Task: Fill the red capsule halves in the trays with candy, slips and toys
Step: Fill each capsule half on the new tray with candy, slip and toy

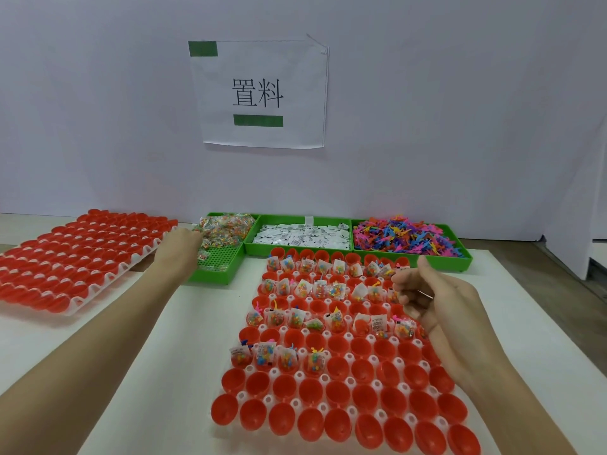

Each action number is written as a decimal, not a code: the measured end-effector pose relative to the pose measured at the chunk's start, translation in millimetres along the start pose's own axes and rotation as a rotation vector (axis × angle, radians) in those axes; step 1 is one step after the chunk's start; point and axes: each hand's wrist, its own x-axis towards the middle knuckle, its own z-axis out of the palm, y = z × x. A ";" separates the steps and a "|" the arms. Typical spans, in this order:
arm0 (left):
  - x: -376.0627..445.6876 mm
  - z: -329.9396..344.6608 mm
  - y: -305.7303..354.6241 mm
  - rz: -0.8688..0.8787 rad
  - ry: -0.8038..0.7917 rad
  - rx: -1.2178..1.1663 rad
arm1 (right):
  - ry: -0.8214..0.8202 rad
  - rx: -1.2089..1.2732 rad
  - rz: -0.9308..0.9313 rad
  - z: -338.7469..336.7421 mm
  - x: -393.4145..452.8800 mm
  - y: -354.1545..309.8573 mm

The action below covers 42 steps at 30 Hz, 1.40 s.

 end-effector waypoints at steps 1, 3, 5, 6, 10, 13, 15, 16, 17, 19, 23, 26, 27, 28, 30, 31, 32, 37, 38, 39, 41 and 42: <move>-0.9 -2.3 2.0 0.009 -0.003 0.025 | -0.001 -0.005 0.000 0.0 0.1 -0.1; -2.2 -4.3 5.1 0.030 -0.004 0.076 | 0.001 -0.010 0.001 -0.2 0.5 -0.3; -3.6 -4.4 6.2 0.046 0.009 0.113 | 0.008 -0.010 0.006 -0.7 1.1 -0.8; -4.7 -3.7 6.6 0.057 0.033 0.138 | 0.011 -0.009 0.007 -1.0 1.1 -0.9; -9.3 -2.4 7.0 0.083 0.153 0.193 | 0.018 -0.007 0.014 -1.0 1.9 -1.9; -11.0 0.7 8.0 0.076 0.207 0.051 | 0.022 -0.015 0.019 -0.6 2.4 -1.6; -10.1 1.8 7.1 0.070 0.222 -0.054 | 0.022 -0.029 0.019 -0.5 2.0 -1.0; -10.1 1.8 5.9 0.072 0.220 -0.095 | 0.023 -0.035 0.020 -0.5 1.7 -0.8; -10.0 1.1 4.4 0.075 0.217 -0.133 | 0.022 -0.040 0.020 -0.3 1.7 -0.7; -11.8 0.1 1.3 0.076 0.229 -0.221 | 0.018 -0.042 0.023 0.0 1.7 -0.5; -18.4 -2.2 -2.9 0.081 0.312 -0.383 | 0.018 -0.042 0.029 0.3 2.1 0.0; -25.0 -12.2 2.4 0.124 0.422 -0.520 | 0.018 -0.049 0.032 -0.3 2.7 0.2; -29.1 -17.7 8.0 0.143 0.465 -0.588 | 0.020 -0.051 0.034 -0.7 3.2 0.4; -35.3 -23.6 16.1 0.148 0.502 -0.666 | 0.023 -0.052 0.036 -1.0 3.2 0.5; -51.5 -34.9 36.5 0.106 0.523 -0.906 | 0.026 -0.055 0.039 -0.8 3.2 0.3; -60.7 -39.6 47.5 0.083 0.504 -1.055 | 0.027 -0.056 0.040 -0.5 2.8 0.4; -70.0 -44.3 58.7 0.075 0.475 -1.184 | 0.027 -0.057 0.039 -0.2 2.7 0.5; -108.8 -60.7 99.3 0.235 0.335 -1.529 | 0.029 -0.068 0.032 -1.9 3.8 0.1; -114.6 -61.4 102.7 0.278 0.348 -1.517 | 0.030 -0.072 0.032 -2.2 3.8 -0.4; -118.7 -60.9 104.9 0.318 0.376 -1.469 | 0.035 -0.075 0.029 -2.8 4.1 -0.4; -123.6 -57.7 106.3 0.401 0.431 -1.352 | 0.051 -0.081 0.024 -4.9 5.4 -0.6; -125.1 -56.2 105.0 0.434 0.443 -1.315 | 0.057 -0.083 0.025 -6.0 5.9 -0.9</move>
